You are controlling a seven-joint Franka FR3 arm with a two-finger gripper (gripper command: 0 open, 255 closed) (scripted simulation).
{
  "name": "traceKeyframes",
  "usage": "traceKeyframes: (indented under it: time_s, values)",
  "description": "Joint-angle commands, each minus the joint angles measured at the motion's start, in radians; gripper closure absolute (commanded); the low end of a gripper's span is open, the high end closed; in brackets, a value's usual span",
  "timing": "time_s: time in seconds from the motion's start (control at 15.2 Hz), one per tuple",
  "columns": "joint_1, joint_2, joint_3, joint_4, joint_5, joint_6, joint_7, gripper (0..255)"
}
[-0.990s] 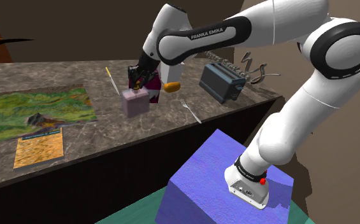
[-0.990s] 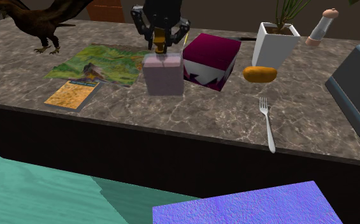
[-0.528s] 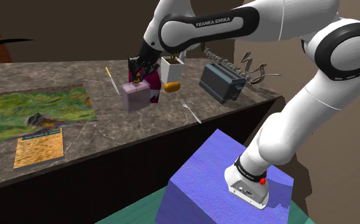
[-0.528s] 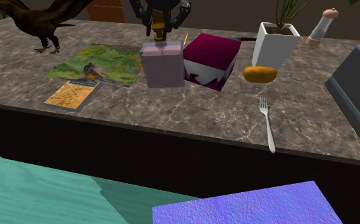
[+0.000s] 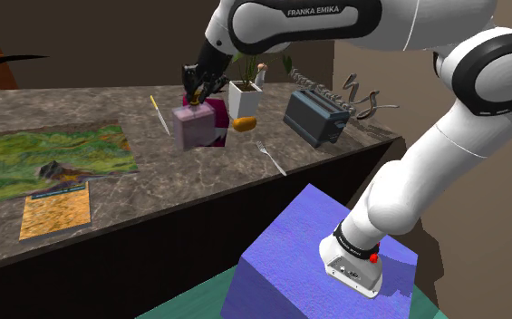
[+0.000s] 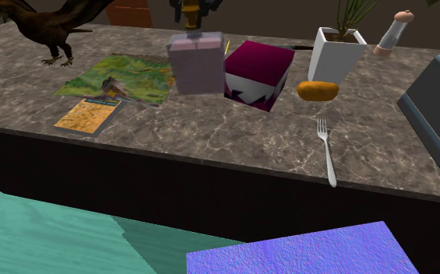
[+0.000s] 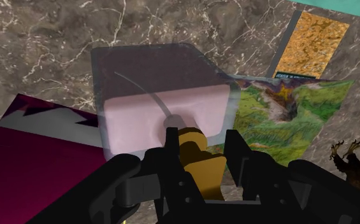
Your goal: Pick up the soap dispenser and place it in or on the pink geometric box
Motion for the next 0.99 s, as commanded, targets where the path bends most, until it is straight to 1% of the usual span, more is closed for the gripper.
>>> traceKeyframes:
  time_s: [0.0,0.59,0.92]
  values:
    - [-0.001,-0.008,-0.002,0.02,0.0,-0.027,0.001,255]
    - [-0.004,-0.013,-0.005,0.134,-0.008,-0.146,0.014,255]
    - [-0.047,0.081,-0.06,0.273,0.001,-0.205,-0.082,255]
